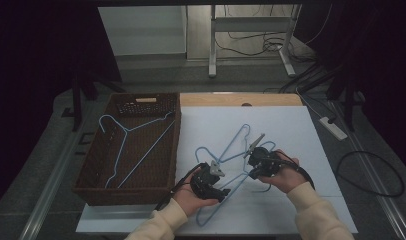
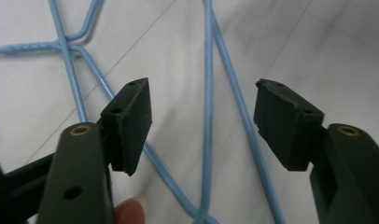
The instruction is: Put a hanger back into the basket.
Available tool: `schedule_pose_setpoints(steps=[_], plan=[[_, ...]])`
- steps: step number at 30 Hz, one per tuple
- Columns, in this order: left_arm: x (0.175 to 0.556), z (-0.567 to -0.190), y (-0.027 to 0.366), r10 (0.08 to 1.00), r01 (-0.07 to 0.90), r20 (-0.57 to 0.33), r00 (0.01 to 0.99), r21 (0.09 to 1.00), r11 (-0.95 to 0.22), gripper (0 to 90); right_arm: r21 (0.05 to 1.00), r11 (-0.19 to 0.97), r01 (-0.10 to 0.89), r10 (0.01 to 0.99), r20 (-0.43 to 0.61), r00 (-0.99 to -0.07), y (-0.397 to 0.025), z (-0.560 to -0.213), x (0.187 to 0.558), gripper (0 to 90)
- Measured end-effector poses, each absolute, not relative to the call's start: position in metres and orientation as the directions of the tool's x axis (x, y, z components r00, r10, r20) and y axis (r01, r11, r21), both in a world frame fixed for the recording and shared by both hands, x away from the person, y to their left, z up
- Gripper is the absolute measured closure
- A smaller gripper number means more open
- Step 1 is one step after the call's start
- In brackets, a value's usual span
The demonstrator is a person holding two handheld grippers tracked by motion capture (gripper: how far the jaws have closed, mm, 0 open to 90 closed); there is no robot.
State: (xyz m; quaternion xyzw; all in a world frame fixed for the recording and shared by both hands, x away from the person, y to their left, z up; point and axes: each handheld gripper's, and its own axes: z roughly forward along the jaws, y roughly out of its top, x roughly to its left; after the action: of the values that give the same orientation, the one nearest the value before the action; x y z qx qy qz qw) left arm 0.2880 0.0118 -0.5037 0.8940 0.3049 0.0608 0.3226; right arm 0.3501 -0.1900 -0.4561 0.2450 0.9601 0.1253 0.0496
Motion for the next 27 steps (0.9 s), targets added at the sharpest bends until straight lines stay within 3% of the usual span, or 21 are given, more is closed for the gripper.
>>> schedule_pose_setpoints(steps=[5, 6, 7, 8, 13, 18, 21, 22, 25, 27], plan=[[0.291, -0.509, 0.009, 0.568, 0.503, -0.096, 0.817, 0.598, -0.624, 54.8, 0.262, 0.849, 0.459, 0.482, -0.028, -0.876, -0.188, -0.453, 0.35, 86.6], [0.291, -0.51, 0.009, 0.566, 0.505, -0.099, 0.819, 0.593, -0.627, 54.8, 0.262, 0.849, 0.459, 0.482, -0.028, -0.876, -0.188, -0.453, 0.35, 86.6], [0.292, -0.511, 0.009, 0.563, 0.506, -0.102, 0.82, 0.591, -0.629, 61.7, 0.264, 0.85, 0.456, 0.479, -0.027, -0.877, -0.187, -0.451, 0.35, 86.5], [0.292, -0.511, 0.009, 0.56, 0.503, -0.1, 0.823, 0.587, -0.635, 61.7, 0.264, 0.85, 0.456, 0.479, -0.027, -0.877, -0.187, -0.451, 0.35, 86.5], [0.293, -0.51, 0.011, 0.56, 0.504, -0.108, 0.821, 0.598, -0.623, 82.4, 0.283, 0.847, 0.451, 0.476, -0.025, -0.879, -0.186, -0.448, 0.349, 86.4], [0.293, -0.509, 0.013, 0.558, 0.498, -0.109, 0.823, 0.611, -0.615, 85.7, 0.329, 0.822, 0.465, 0.492, 0.001, -0.871, -0.191, -0.447, 0.35, 84.7], [0.292, -0.507, 0.014, 0.562, 0.494, -0.103, 0.821, 0.621, -0.608, 85.9, 0.425, 0.764, 0.485, 0.53, 0.014, -0.848, -0.199, -0.44, 0.351, 67.7], [0.292, -0.507, 0.014, 0.562, 0.494, -0.103, 0.821, 0.621, -0.608, 85.9, 0.425, 0.764, 0.485, 0.53, 0.014, -0.848, -0.199, -0.44, 0.351, 67.7], [0.291, -0.506, 0.016, 0.569, 0.486, -0.091, 0.817, 0.639, -0.596, 86.0, 0.594, 0.635, 0.494, 0.601, 0.023, -0.799, -0.217, -0.431, 0.353, 49.5], [0.291, -0.505, 0.017, 0.574, 0.486, -0.09, 0.814, 0.646, -0.588, 85.9, 0.632, 0.596, 0.496, 0.622, 0.028, -0.783, -0.223, -0.43, 0.354, 46.7]])
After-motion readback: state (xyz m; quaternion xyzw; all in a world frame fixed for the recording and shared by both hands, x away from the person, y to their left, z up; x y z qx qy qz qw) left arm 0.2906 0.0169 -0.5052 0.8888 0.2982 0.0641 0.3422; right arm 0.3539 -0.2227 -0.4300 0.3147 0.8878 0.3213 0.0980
